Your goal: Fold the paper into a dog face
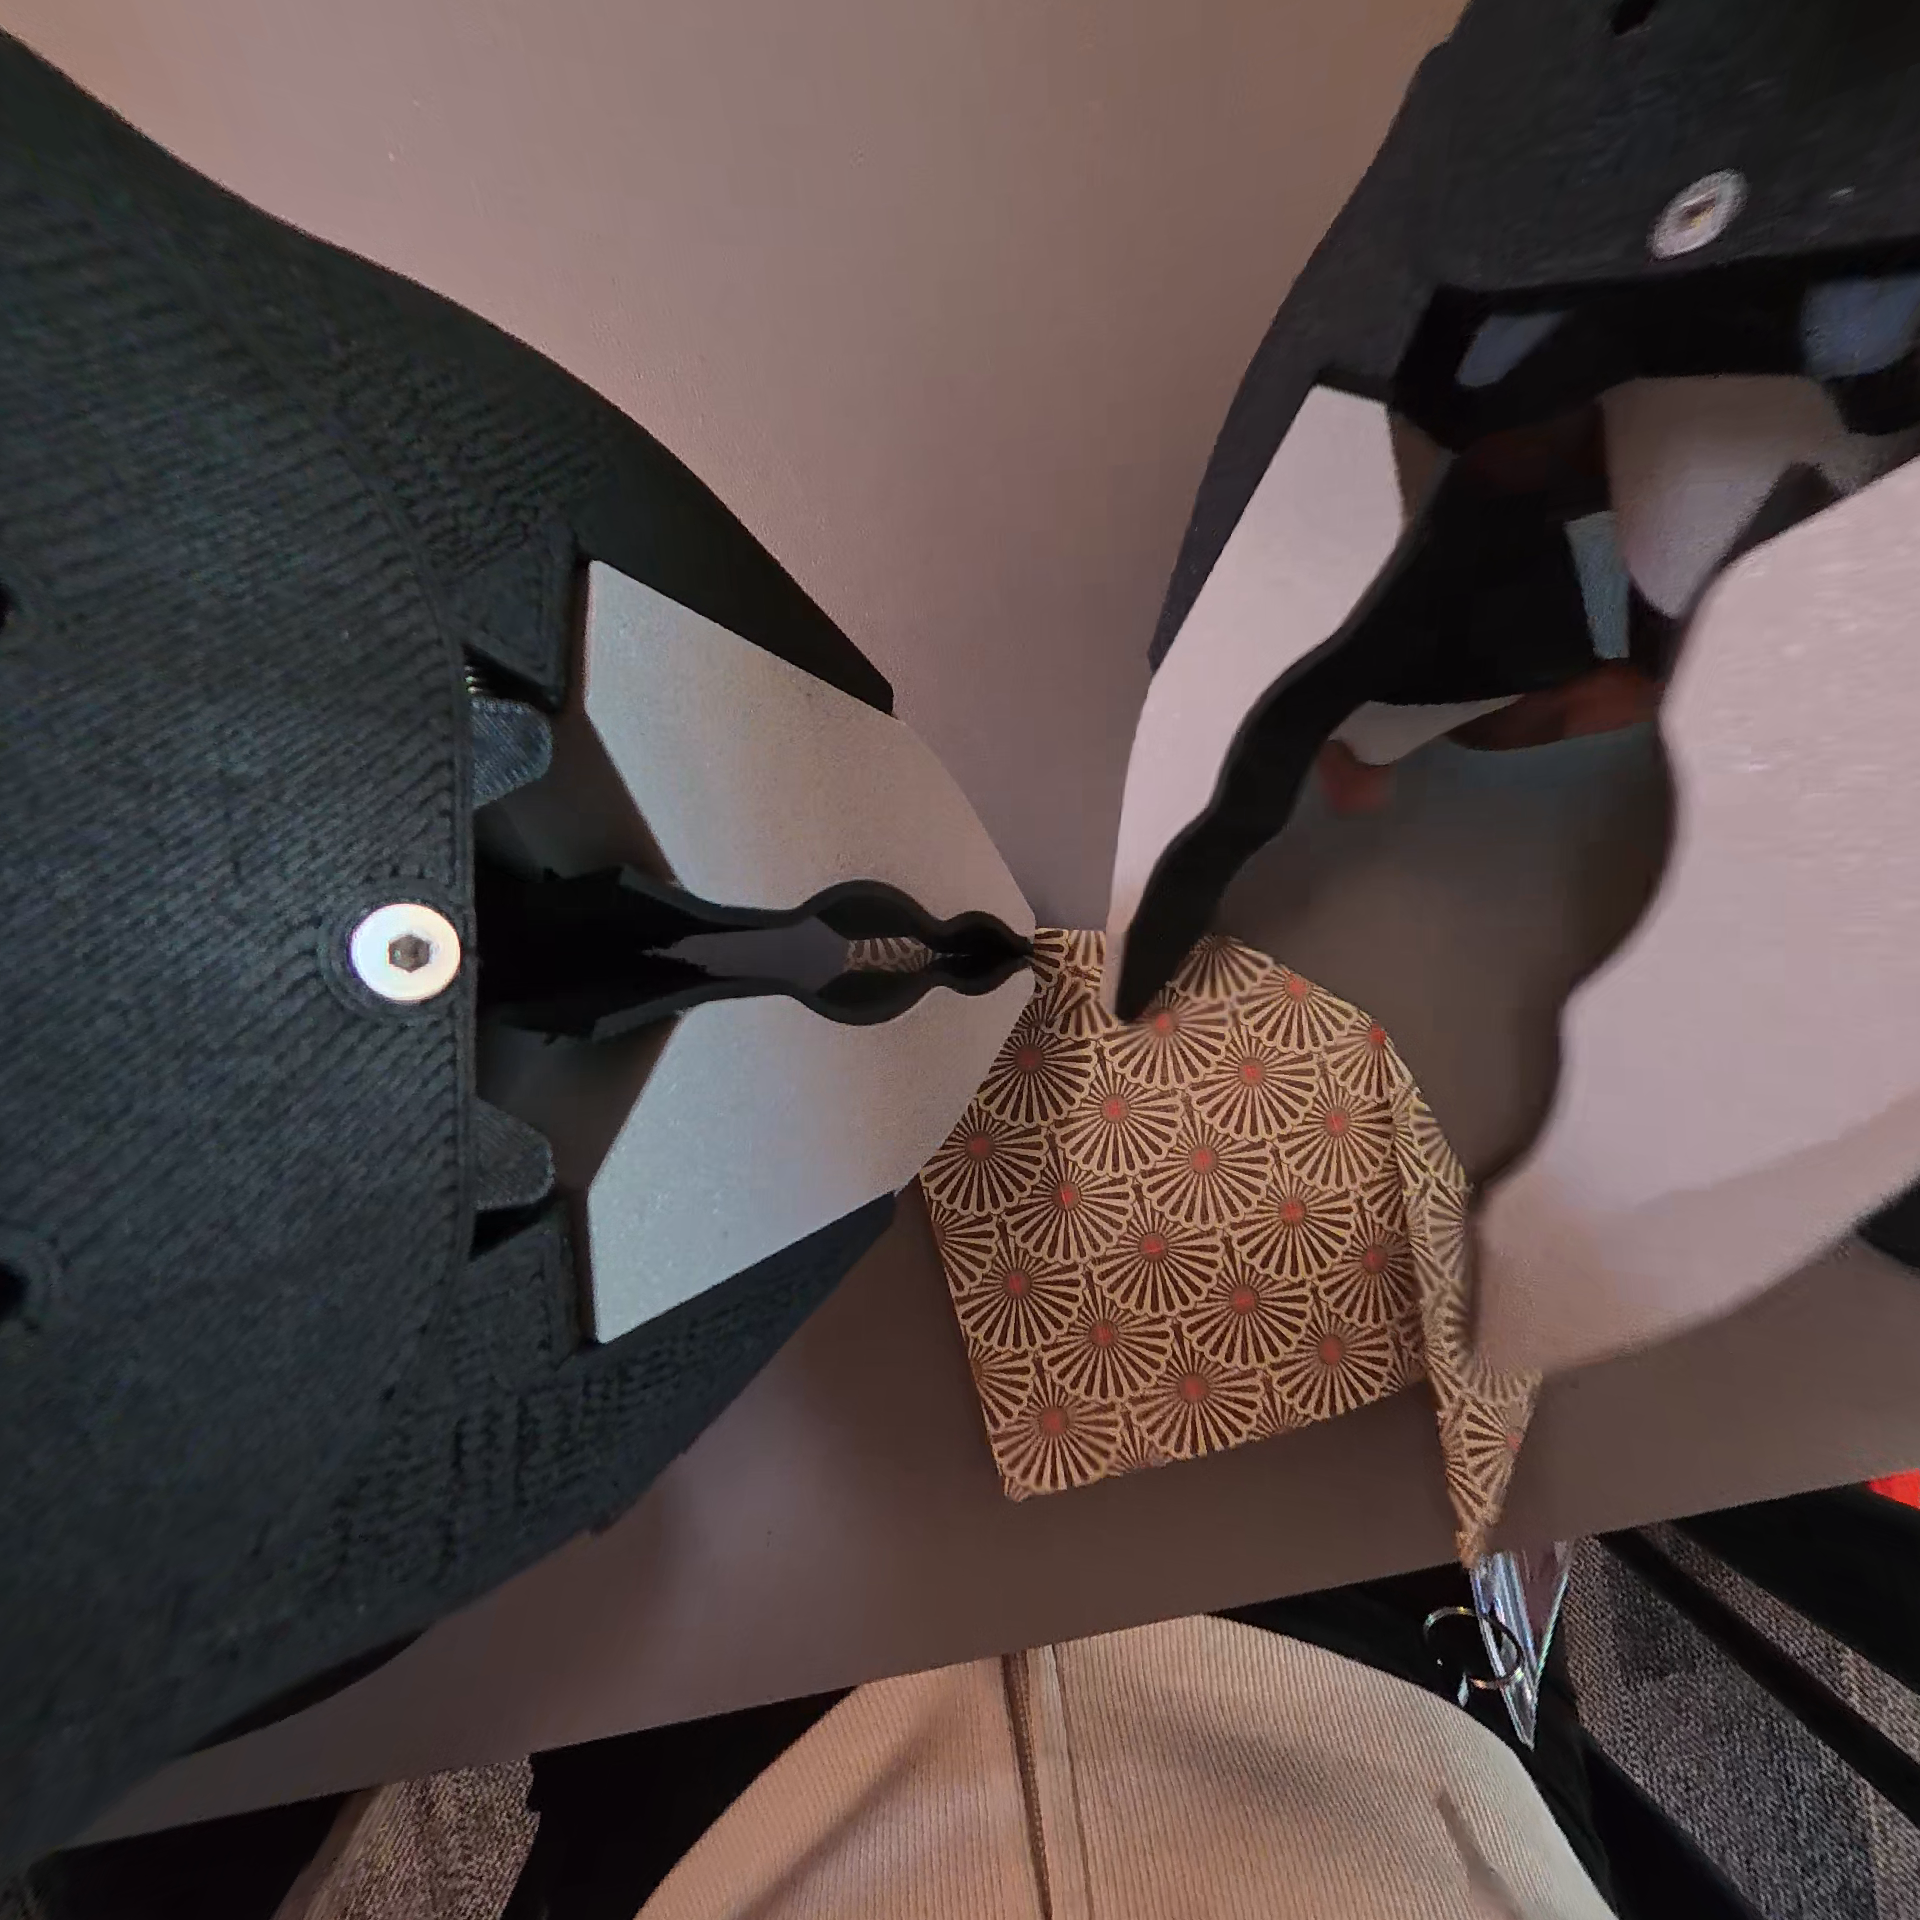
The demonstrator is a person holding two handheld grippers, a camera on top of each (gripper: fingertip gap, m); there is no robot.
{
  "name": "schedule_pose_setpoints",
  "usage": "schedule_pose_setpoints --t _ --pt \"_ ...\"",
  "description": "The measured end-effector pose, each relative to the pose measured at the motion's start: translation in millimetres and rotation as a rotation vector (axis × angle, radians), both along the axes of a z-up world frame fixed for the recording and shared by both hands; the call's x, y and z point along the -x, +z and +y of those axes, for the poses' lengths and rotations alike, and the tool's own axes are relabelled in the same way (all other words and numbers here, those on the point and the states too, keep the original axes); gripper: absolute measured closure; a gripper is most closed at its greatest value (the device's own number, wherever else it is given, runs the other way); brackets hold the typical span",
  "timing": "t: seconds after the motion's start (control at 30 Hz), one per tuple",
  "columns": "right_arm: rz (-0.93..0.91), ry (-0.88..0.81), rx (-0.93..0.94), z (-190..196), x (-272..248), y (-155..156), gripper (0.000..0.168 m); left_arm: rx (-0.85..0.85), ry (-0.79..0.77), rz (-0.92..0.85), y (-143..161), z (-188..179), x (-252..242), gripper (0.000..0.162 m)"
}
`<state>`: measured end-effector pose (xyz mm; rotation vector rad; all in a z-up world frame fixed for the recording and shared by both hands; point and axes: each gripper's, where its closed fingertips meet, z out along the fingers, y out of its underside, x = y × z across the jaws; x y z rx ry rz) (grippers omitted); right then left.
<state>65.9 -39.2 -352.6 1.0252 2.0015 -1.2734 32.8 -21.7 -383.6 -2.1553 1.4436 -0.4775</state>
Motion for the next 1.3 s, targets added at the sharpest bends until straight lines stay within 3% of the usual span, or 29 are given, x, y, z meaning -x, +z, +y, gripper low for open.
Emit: schedule_pose_setpoints --t 0.2,0.23,0.3,0.4,0.5,0.6,0.77,0.9,1.03,1.13,1.3 --pt "-0.19 -0.018 -0.047 20.5 -19.3 -9.7 0.134 -0.004 -0.004 -0.006 -0.1 -0.1 -0.2 0.162" --pt "-0.215 -0.004 -0.035 20.9 -25.1 -6.8 0.128 -0.003 -0.002 -0.01 0.0 -0.2 -0.3 0.162" --pt "-0.111 -0.005 -0.045 15.6 -22.8 2.6 0.107 -0.005 -0.002 -0.014 0.0 0.0 -0.4 0.162" --pt "0.166 -0.105 -0.064 0.9 2.4 25.3 0.109 -0.004 -0.008 -0.016 0.0 -0.1 -0.7 0.162" --pt "0.319 -0.164 -0.272 1.2 6.5 4.2 0.111 -0.001 -0.008 -0.024 0.1 -0.1 -0.9 0.162" --pt "0.216 -0.262 -0.184 -5.2 10.0 -7.8 0.106 0.005 -0.017 -0.021 0.2 0.0 -1.0 0.162" --pt "0.083 -0.32 -0.112 0.5 18.3 -12.8 0.13 0.043 -0.007 -0.049 0.2 0.0 -0.9 0.162" --pt "0.053 -0.303 -0.117 3.1 19.1 -15.9 0.138 0.083 0.049 -0.083 0.5 1.2 12.1 0.161" --pt "0.039 -0.286 -0.129 3.9 17.3 -18.6 0.146 0.051 0.082 0.026 0.3 -1.1 42.1 0.161" --pt "0.039 -0.274 -0.112 2.1 15.5 -16.4 0.141 -0.011 0.096 0.158 3.7 0.6 69.1 0.162" --pt "0.045 -0.269 -0.106 1.7 15.4 -15.8 0.14 -0.089 0.002 -0.073 30.0 3.9 3.0 0.162"
